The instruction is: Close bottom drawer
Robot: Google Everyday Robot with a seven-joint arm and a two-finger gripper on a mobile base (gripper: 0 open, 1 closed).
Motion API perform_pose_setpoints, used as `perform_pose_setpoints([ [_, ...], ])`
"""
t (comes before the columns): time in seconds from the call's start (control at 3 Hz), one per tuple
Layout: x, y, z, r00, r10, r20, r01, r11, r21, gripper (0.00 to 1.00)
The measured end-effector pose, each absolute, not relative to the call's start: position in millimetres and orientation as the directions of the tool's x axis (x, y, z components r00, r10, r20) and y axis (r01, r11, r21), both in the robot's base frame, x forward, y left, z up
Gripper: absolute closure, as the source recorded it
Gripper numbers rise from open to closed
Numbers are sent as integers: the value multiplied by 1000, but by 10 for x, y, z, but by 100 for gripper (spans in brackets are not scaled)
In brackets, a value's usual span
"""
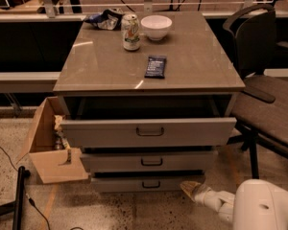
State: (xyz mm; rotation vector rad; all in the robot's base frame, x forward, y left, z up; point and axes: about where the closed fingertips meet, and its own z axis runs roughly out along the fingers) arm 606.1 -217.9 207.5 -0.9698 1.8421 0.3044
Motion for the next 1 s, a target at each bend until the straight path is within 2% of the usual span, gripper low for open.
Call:
perform_pose_setpoints([
  [0.67, 5186, -2407, 2665, -354, -497, -792, -730, 676, -98, 100],
  [1.0, 4787, -2225, 2602, -393, -496, -774, -755, 655, -36, 84],
])
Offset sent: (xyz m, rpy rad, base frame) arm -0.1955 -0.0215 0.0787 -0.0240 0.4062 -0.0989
